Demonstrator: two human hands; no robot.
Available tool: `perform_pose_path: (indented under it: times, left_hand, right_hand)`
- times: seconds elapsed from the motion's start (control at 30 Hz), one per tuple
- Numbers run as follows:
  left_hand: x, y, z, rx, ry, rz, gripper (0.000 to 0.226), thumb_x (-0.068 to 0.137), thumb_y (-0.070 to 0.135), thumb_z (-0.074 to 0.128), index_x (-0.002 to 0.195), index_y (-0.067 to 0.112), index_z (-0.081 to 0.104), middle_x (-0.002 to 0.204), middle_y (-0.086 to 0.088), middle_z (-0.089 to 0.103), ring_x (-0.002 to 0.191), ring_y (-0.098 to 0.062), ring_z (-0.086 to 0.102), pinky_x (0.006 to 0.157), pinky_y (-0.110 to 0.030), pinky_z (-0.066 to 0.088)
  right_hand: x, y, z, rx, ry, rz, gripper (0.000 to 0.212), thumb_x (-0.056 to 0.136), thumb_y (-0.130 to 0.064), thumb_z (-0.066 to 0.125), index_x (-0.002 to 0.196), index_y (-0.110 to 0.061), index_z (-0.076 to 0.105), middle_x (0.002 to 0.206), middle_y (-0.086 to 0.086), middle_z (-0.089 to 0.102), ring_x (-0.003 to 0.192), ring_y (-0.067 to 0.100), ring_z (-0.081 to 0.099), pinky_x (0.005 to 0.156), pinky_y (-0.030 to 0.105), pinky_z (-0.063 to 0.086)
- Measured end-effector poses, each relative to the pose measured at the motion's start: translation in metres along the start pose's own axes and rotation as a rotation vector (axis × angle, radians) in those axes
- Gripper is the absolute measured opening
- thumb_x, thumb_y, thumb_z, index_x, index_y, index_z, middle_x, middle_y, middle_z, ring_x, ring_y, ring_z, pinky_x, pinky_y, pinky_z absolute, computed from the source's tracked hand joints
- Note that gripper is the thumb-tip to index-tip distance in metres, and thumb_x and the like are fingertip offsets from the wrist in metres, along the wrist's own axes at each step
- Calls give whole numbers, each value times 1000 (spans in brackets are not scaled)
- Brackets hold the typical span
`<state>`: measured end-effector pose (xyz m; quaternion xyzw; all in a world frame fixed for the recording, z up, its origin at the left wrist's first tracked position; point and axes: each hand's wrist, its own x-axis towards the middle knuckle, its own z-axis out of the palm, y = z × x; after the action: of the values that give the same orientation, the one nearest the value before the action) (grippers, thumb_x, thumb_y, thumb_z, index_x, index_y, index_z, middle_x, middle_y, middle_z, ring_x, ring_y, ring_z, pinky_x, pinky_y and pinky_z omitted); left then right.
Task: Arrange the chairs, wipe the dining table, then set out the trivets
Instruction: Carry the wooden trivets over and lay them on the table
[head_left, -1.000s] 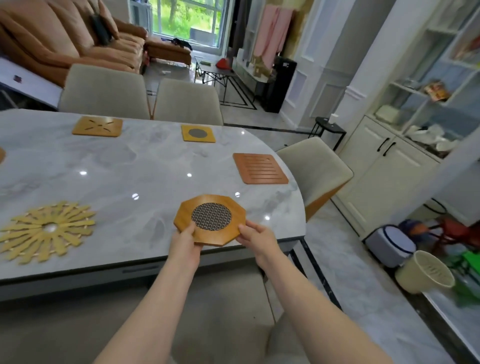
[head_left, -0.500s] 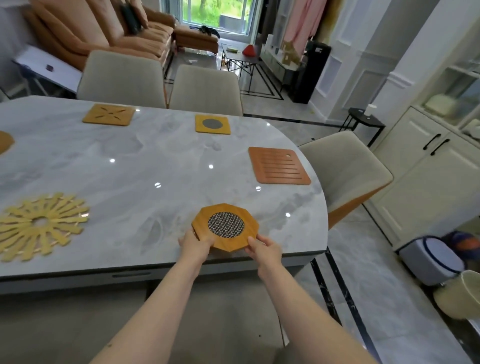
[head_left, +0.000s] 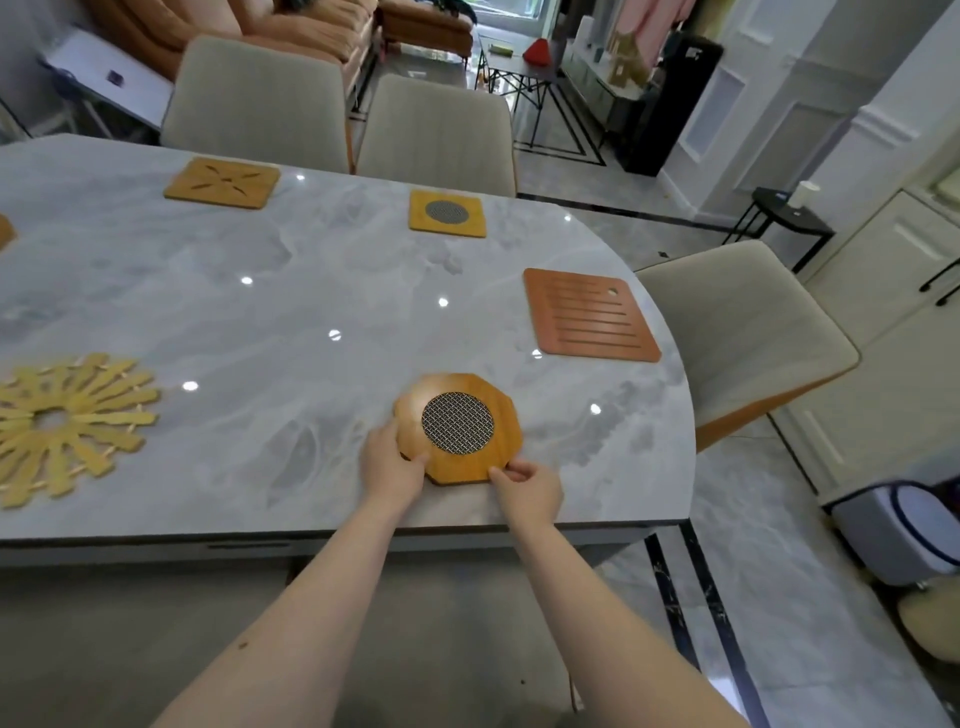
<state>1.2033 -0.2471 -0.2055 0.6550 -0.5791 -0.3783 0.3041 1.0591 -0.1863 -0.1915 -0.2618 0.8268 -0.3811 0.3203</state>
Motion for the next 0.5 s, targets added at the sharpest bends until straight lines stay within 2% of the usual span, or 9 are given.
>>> perform_pose_path:
  times: [0.07, 0.17, 0.23, 0.3, 0.4, 0.5]
  left_hand:
    - [-2, 1, 0, 69, 25, 42, 52, 72, 19, 79, 118, 7, 59, 116, -13, 60, 111, -32, 52, 94, -38, 41]
    - [-6, 0, 1, 99, -17, 52, 86, 59, 41, 86, 131, 10, 49, 125, -10, 57, 118, -30, 48, 101, -39, 36]
    - [-9, -1, 4, 174, -66, 85, 109, 50, 52, 87, 137, 9, 38, 133, -9, 51, 124, -29, 43, 103, -35, 28]
    - [-12, 0, 5, 254, -95, 102, 123, 49, 53, 87, 145, 6, 26, 146, -9, 38, 133, -27, 33, 108, -31, 18]
    - [-14, -3, 4, 303, -91, 133, 121, 52, 45, 88, 145, 3, 24, 147, -10, 34, 134, -27, 31, 108, -27, 17]
    - [-16, -7, 3, 316, -86, 152, 107, 57, 39, 87, 142, 4, 31, 144, -11, 39, 130, -28, 35, 107, -29, 21]
  right_hand:
    - [1, 0, 0, -84, 32, -109, 39, 83, -21, 72, 117, -4, 61, 103, 5, 62, 101, 20, 59, 82, 23, 41]
    - [11, -1, 3, -267, 8, -284, 65, 83, -28, 71, 136, -4, 44, 136, 11, 48, 129, 26, 41, 105, 29, 29]
    - [17, -1, 6, -416, -58, -339, 76, 84, -39, 67, 144, -6, 34, 148, 11, 37, 137, 25, 32, 112, 37, 24]
    - [16, 0, 7, -504, -114, -330, 79, 89, -43, 60, 150, -10, 23, 156, 6, 25, 144, 21, 21, 117, 40, 18]
    - [14, 4, 7, -530, -111, -335, 80, 93, -44, 55, 153, -11, 13, 160, 3, 16, 147, 19, 12, 117, 39, 11]
    - [12, 6, 9, -525, -88, -353, 79, 92, -44, 56, 152, -10, 17, 158, 4, 22, 145, 19, 17, 117, 39, 16]
